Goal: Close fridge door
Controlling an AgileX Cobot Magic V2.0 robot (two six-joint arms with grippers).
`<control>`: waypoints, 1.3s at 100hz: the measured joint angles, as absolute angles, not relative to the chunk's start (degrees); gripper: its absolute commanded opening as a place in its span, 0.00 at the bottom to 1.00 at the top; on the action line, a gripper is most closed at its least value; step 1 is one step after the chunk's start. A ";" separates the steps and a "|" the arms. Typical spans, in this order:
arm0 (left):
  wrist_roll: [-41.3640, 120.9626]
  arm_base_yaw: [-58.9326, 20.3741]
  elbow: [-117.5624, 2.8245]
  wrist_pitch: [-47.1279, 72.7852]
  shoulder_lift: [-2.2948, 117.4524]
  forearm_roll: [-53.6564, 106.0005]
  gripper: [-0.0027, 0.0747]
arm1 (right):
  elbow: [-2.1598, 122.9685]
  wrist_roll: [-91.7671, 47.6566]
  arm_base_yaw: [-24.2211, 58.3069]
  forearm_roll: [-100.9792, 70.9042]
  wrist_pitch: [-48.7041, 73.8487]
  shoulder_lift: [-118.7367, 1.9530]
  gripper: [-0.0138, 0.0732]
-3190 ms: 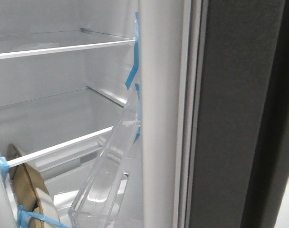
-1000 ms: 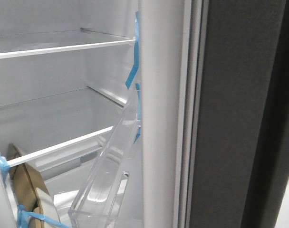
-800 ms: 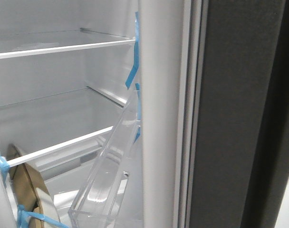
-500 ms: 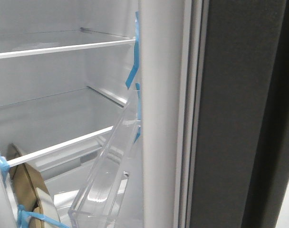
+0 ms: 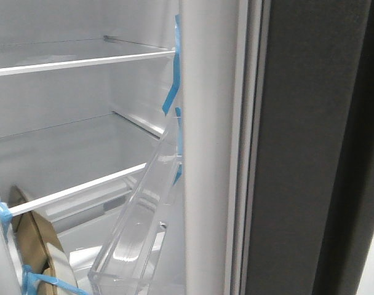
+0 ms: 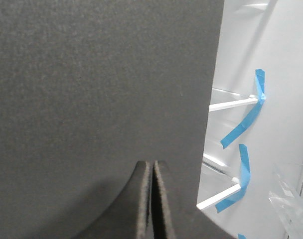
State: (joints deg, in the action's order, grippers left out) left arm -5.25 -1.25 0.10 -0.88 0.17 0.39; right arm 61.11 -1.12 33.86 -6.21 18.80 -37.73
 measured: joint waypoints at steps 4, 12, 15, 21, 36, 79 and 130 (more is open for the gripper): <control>-5.25 -1.25 0.10 -0.88 0.17 0.39 0.01 | 61.11 -1.12 34.45 -6.34 19.14 -37.87 0.07; -5.25 -1.25 0.10 -0.88 0.17 0.39 0.01 | 61.11 -1.12 35.98 -6.34 19.68 -38.33 0.07; -5.25 -1.25 0.10 -0.88 0.17 0.39 0.01 | 61.11 -1.12 36.51 -6.44 19.80 -38.49 0.07; -5.25 -1.25 0.10 -0.88 0.17 0.39 0.01 | 61.11 -1.24 37.47 -6.44 19.91 -38.89 0.07; -5.25 -1.25 0.10 -0.88 0.17 0.39 0.01 | 61.14 -1.35 39.07 -6.32 19.81 -40.25 0.07; -5.25 -1.25 0.10 -0.88 0.17 0.39 0.01 | 68.06 -1.35 42.30 -6.32 17.90 -52.72 0.07; -5.25 -1.25 0.10 -0.88 0.17 0.39 0.01 | 86.49 -1.35 44.65 -6.43 13.61 -77.60 0.07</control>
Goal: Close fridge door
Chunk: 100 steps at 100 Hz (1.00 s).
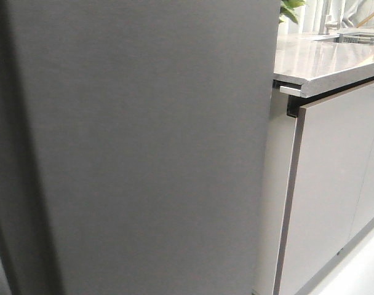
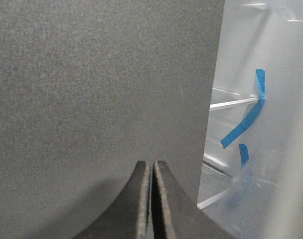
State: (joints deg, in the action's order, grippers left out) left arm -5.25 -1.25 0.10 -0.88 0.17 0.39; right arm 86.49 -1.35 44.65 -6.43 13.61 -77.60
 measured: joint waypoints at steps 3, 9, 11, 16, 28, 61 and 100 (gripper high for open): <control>-5.25 -1.25 0.10 -0.88 0.17 0.39 0.01 | 87.47 -1.35 44.65 -6.43 13.51 -78.68 0.07; -5.25 -1.25 0.10 -0.88 0.17 0.39 0.01 | 89.63 -1.35 44.65 -6.43 13.51 -80.86 0.07; -5.25 -1.25 0.10 -0.88 0.17 0.39 0.01 | 90.10 -1.35 44.65 -6.43 13.51 -81.56 0.07; -5.25 -1.25 0.10 -0.88 0.17 0.39 0.01 | 91.93 -1.35 44.65 -6.43 13.07 -83.16 0.07; -5.25 -1.25 0.10 -0.88 0.17 0.39 0.01 | 95.04 -1.35 44.69 -6.53 9.44 -87.36 0.07; -5.25 -1.25 0.10 -0.88 0.17 0.39 0.01 | 95.68 -1.58 44.69 -6.39 4.56 -93.88 0.07; -5.25 -1.25 0.10 -0.88 0.17 0.39 0.01 | 86.04 -6.68 40.12 -4.26 3.10 -82.96 0.07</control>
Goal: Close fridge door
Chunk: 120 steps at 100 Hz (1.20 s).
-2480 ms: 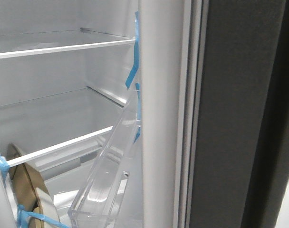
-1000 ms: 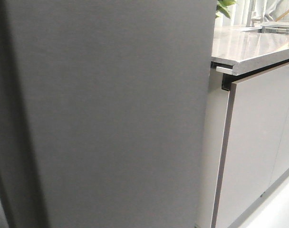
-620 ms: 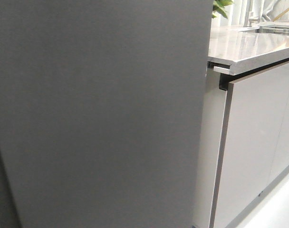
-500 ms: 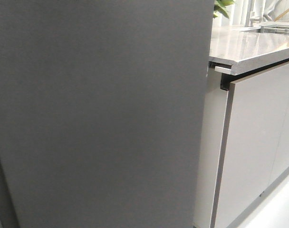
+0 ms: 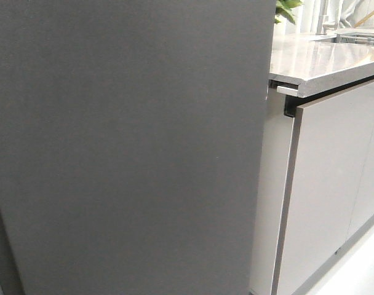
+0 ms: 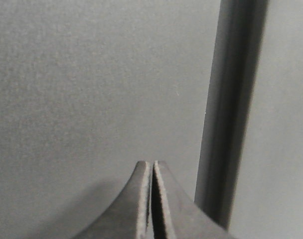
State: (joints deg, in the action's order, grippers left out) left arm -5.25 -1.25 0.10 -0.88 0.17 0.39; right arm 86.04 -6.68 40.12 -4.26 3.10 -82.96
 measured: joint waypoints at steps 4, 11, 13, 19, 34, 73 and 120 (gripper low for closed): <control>-5.25 -1.25 0.10 -0.88 0.17 0.39 0.01 | 83.98 -6.68 39.28 -3.87 2.72 -80.54 0.07; -5.25 -1.25 0.10 -0.88 0.17 0.39 0.01 | 79.65 -6.72 37.32 -3.53 1.81 -76.11 0.07; -5.25 -1.25 0.10 -0.88 0.17 0.39 0.01 | 78.33 -6.72 36.62 -3.53 1.76 -74.67 0.07; -5.25 -1.25 0.10 -0.88 0.17 0.39 0.01 | 74.42 -6.72 34.31 -3.53 1.48 -70.70 0.07; -5.25 -1.25 0.10 -0.88 0.17 0.39 0.01 | 65.10 -6.72 28.03 -3.40 1.07 -59.27 0.07; -5.25 -1.25 0.10 -0.88 0.17 0.39 0.01 | 39.46 -6.72 10.76 -3.40 1.26 -32.88 0.07; -5.25 -1.25 0.10 -0.88 0.17 0.39 0.01 | 9.08 -6.72 1.15 -3.38 2.11 -5.75 0.07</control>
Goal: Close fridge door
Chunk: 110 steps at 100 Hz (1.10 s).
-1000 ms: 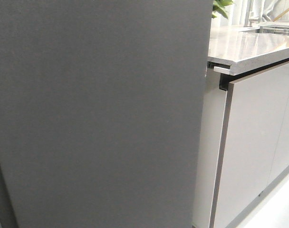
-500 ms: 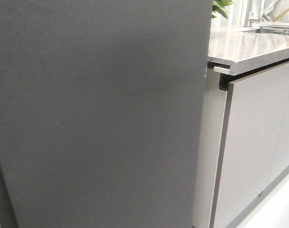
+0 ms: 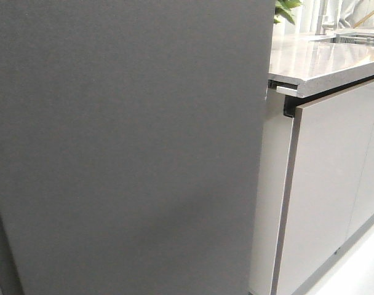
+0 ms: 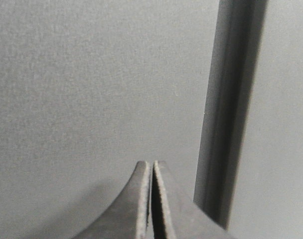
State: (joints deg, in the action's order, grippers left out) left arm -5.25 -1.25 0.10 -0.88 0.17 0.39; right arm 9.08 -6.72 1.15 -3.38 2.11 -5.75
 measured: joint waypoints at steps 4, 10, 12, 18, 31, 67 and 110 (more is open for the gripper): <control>-5.25 -1.25 0.10 -0.88 0.17 0.39 0.01 | 7.15 -6.72 0.74 -3.38 2.11 -4.04 0.07; -5.25 -1.25 0.10 -0.88 0.17 0.39 0.01 | 4.84 -6.72 0.09 -3.38 2.11 -2.01 0.07; -5.25 -1.25 0.10 -0.88 0.17 0.39 0.01 | 4.02 -6.72 -0.10 -3.38 2.11 -1.44 0.07; -5.25 -1.25 0.10 -0.88 0.17 0.39 0.01 | 1.82 -6.72 -1.21 -3.38 2.11 -0.20 0.07; -5.25 -1.25 0.10 -0.88 0.17 0.39 0.01 | -0.64 -6.72 -2.68 -3.38 2.12 0.42 0.07; -5.25 -1.25 0.10 -0.88 0.17 0.39 0.01 | -0.64 -6.81 -2.80 -3.38 -1.42 0.47 0.07; -5.25 -1.25 0.10 -0.88 0.17 0.39 0.01 | -0.64 -6.81 -1.58 -3.38 -1.42 0.47 0.07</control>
